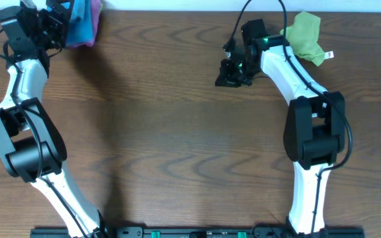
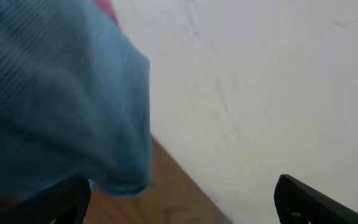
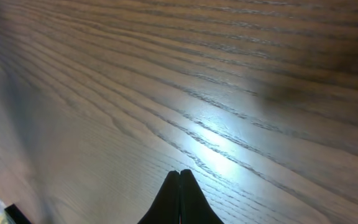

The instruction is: Fold the cloth

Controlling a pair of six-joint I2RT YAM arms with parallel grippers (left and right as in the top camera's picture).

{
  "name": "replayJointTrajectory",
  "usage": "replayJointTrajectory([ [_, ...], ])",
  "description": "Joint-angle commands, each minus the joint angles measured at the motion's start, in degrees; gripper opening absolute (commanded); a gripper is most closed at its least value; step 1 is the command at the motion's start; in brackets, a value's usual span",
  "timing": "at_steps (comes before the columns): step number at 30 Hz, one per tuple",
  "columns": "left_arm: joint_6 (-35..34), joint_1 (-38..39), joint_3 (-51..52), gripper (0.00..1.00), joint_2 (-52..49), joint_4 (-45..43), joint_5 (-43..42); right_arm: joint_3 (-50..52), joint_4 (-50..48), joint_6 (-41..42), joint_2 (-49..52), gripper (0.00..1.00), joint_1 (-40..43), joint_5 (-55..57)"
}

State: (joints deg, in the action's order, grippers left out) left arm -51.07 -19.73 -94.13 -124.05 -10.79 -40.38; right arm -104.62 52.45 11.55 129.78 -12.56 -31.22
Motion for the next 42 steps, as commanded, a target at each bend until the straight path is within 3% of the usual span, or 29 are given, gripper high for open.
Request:
replayJointTrajectory([
  [1, 2.2, -0.3, -0.9, 0.96, 1.0, 1.1, -2.4, -0.8, -0.2, 0.6, -2.2, 0.01, -0.9, -1.7],
  [13, 4.2, -0.3, -0.9, 0.96, 2.9, 3.7, -7.5, -0.9, -0.2, -0.1, -3.6, 0.01, -1.0, -1.8],
  [18, 15.7, 0.0, -0.9, 0.96, 9.6, 13.0, -6.9, -1.8, 0.1, -2.6, -5.2, 0.01, -0.5, -1.6],
  [23, 35.0, 2.0, -0.9, 0.96, 22.9, 37.1, 7.3, -5.5, 7.3, -7.5, -10.6, 0.01, 1.5, 8.2],
  [25, 39.5, 3.8, -0.9, 0.96, 28.4, 43.9, 14.0, -6.9, 10.9, -9.8, -13.4, 0.14, 2.4, 11.0],
  [27, 42.4, 5.8, -0.9, 0.96, 33.9, 49.1, 17.7, -7.4, 13.9, -12.5, -17.5, 0.43, 3.7, 12.2],
  [29, 43.6, 9.0, -0.9, 0.96, 41.6, 56.3, 22.4, -7.4, 18.0, -14.3, -23.9, 0.95, 5.7, 16.0],
  [30, 44.3, 10.7, -0.9, 0.95, 44.9, 59.6, 25.0, -7.4, 20.3, -14.8, -26.9, 0.99, 6.5, 18.3],
  [37, 42.7, 27.2, 0.1, 0.96, 61.1, 73.3, 41.6, 0.6, 20.1, -15.0, -47.6, 0.99, 8.0, 17.3],
  [42, 38.5, 39.3, 5.9, 0.96, 76.0, 78.2, 52.8, 20.6, 15.3, -15.0, -72.1, 0.99, 6.9, 17.6],
])
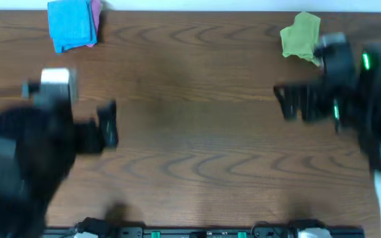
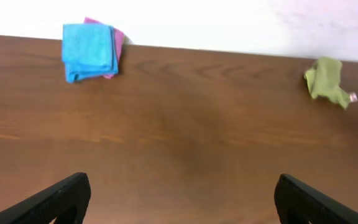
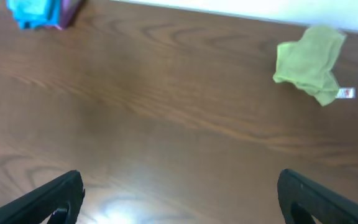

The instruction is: Fold the cloth

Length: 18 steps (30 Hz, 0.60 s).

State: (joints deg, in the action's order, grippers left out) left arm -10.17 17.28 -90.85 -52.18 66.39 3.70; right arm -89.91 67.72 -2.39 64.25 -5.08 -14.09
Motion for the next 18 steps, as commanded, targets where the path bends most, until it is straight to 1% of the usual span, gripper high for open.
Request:
replayJointTrajectory([
  [1, -2.8, 3.8, 5.9, 0.96, 8.3, 1.5, 8.7, 10.6, -0.9, -0.8, -12.2, 0.99, -0.6, 0.3],
  [5, -4.9, 5.2, 19.9, 0.96, 22.4, 1.5, 6.1, 25.4, -2.3, 1.1, -30.4, 0.99, -0.6, -1.6],
  [7, -6.0, 5.2, 26.0, 0.96, 29.0, 1.9, 3.6, 31.3, -2.1, 2.5, -37.3, 0.99, -0.6, -3.0],
  [9, -6.6, 5.2, 32.2, 0.96, 37.6, 1.6, 1.0, 36.3, -2.3, 3.0, -44.3, 0.99, -0.6, -5.2],
  [12, -6.6, 5.2, 34.2, 0.96, 43.3, 1.5, 0.4, 37.7, -2.0, 3.0, -48.1, 0.99, -0.6, -5.5],
  [18, -6.6, 5.2, 34.2, 0.96, 43.7, -3.2, 2.4, 37.7, -5.5, 5.1, -48.4, 0.99, -0.6, -5.4],
])
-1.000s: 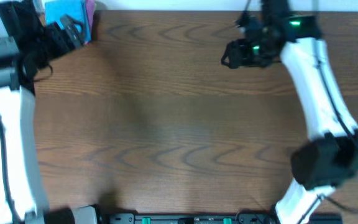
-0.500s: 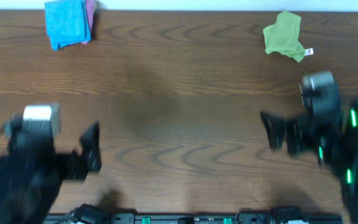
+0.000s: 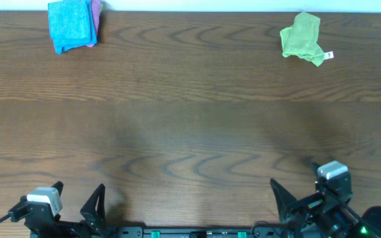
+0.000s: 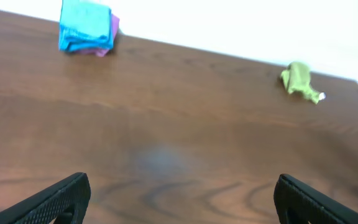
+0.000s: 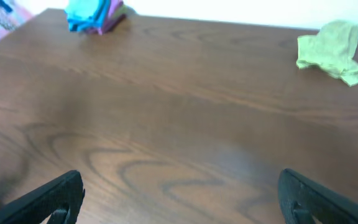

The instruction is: Fold the cloth

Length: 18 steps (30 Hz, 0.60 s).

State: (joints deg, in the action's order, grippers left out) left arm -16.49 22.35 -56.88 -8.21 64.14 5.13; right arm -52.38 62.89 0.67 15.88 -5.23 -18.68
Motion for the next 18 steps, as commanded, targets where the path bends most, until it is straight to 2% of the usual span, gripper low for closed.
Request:
replayJointTrajectory([
  [1, -0.3, 0.2, 0.3, 0.96, -0.3, -1.2, 1.3, 0.2, -0.7, 2.0, 0.0, 0.99, -0.4, -0.8],
  [6, -0.3, 0.2, 0.3, 0.96, -0.3, 0.2, 1.3, 0.2, 1.0, 2.0, 0.0, 0.99, -0.4, -0.8],
  [13, -0.3, 0.2, 0.3, 0.95, -0.3, 9.2, 1.3, 0.2, 1.8, 2.0, 0.0, 0.99, -0.4, -0.8],
  [18, -0.5, 0.2, 0.3, 0.95, -0.3, 9.1, 1.3, 0.2, 4.3, 2.0, 0.0, 0.99, -0.4, -0.8],
])
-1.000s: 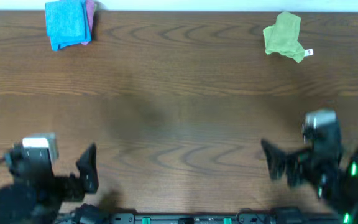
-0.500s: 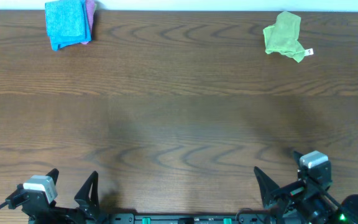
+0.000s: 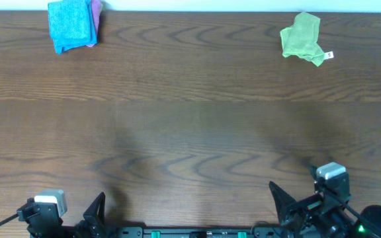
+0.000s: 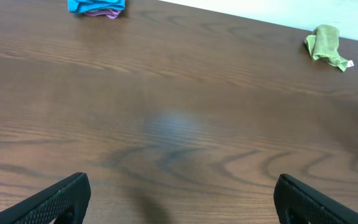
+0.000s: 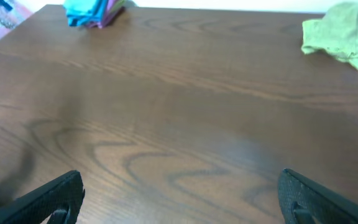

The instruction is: Fold the cloth

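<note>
A crumpled green cloth lies at the table's back right, also in the left wrist view and the right wrist view. A folded blue cloth rests on a pink one at the back left corner. My left gripper sits at the front left edge and my right gripper at the front right edge. Both are far from the cloths. Each is open, left and right, with only bare wood between the fingers.
The brown wooden table spans the whole view. A white wall runs along its back edge. A black rail with the arm bases lines the front edge.
Both arms stay at the front edge, the left gripper a little lower in the overhead view. The wrist views look slightly further down at the table. The cloths have not moved.
First my left gripper was open at the blue cloth in the back left corner, and my right gripper was shut over the table near the green cloth. Then both were open over mid-table, with the blue cloth folded on the pink one. Now both rest at the front edge.
</note>
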Controlling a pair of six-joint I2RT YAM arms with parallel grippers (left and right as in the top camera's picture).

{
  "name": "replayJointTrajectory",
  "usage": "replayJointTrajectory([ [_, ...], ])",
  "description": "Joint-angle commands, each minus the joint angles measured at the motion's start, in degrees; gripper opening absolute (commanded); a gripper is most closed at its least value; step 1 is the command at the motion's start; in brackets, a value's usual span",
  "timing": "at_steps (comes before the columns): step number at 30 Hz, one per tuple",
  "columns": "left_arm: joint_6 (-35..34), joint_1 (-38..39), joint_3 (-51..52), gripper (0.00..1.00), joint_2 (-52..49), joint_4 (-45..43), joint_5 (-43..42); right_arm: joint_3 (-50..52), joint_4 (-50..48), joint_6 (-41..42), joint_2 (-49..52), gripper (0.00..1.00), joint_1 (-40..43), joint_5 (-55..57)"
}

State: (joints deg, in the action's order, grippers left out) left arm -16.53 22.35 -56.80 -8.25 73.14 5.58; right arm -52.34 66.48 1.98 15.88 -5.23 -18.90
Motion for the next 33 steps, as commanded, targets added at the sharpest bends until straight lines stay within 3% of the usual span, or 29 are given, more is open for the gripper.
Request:
replayJointTrajectory([
  [1, -0.4, 0.2, 0.2, 0.96, -0.2, 0.1, 0.8, 0.2, 1.1, 0.7, 0.0, 0.99, -0.4, -0.6],
  [6, -0.2, 0.2, 0.2, 0.96, -0.2, -0.1, 2.3, 0.2, 3.4, 0.7, 0.0, 0.99, -0.4, -0.6],
  [8, 0.2, -0.2, 0.4, 0.96, -0.2, -2.7, 7.7, 0.2, 4.2, 0.7, 0.0, 0.99, -0.4, -0.6],
  [12, 6.6, -6.5, 2.6, 0.95, -0.2, -8.5, 9.3, 0.2, 4.3, 0.7, 0.0, 0.99, -0.4, -0.6],
  [21, 20.5, -24.5, 16.6, 0.95, -0.2, -26.3, -3.7, 0.2, 4.3, 0.7, 0.0, 0.99, -0.4, -0.6],
  [33, 20.6, -25.8, 33.9, 0.95, 4.2, -40.5, -8.1, 0.2, 4.3, 0.7, 0.0, 0.99, -0.4, -0.6],
])
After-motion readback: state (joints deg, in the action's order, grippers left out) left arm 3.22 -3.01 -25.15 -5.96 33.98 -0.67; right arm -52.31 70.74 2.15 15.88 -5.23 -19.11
